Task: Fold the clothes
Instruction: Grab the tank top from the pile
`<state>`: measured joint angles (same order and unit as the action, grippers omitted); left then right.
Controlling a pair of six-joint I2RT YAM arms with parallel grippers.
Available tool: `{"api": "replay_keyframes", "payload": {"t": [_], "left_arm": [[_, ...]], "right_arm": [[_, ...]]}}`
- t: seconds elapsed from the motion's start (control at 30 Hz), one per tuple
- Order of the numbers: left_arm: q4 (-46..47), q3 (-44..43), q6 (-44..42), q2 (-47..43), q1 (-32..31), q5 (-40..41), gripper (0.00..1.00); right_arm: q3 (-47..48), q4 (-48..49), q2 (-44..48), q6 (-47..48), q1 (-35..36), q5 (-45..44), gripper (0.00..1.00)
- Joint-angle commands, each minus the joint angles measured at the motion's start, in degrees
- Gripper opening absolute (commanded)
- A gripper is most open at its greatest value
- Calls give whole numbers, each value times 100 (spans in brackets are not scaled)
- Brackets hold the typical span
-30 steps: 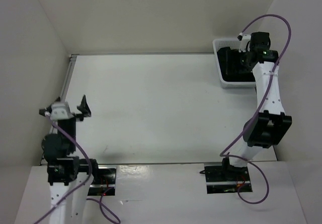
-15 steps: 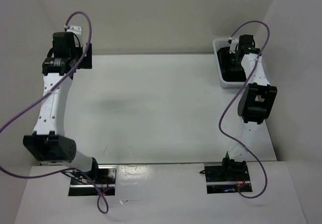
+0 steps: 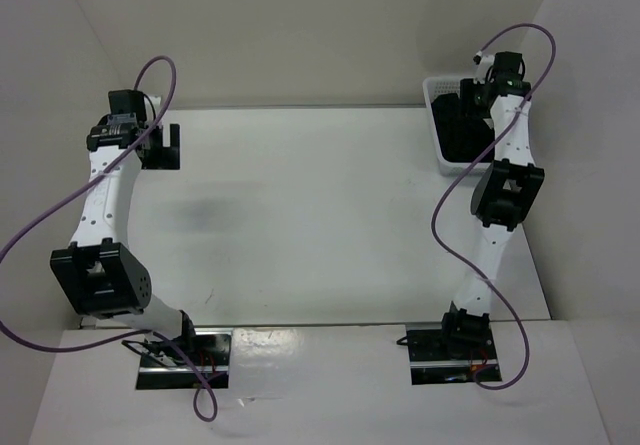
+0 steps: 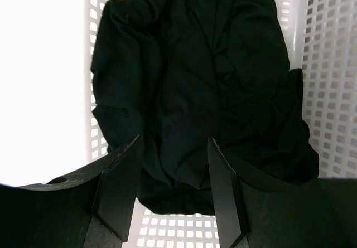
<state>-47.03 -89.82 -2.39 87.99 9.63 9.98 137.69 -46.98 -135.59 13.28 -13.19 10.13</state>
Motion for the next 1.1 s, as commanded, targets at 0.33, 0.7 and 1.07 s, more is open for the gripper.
{"api": "replay_keyframes", "payload": {"t": [0.33, 0.7, 1.07], "left_arm": [[-107, 622, 222, -114, 127, -699, 100], [290, 1239, 283, -501, 180, -822, 100], [343, 1292, 231, -502, 233, -953, 100]], "right_arm": [[574, -206, -652, -212, 133, 736, 57], [996, -311, -1075, -150, 317, 649, 8], [1612, -312, 1188, -317, 579, 902, 0]]}}
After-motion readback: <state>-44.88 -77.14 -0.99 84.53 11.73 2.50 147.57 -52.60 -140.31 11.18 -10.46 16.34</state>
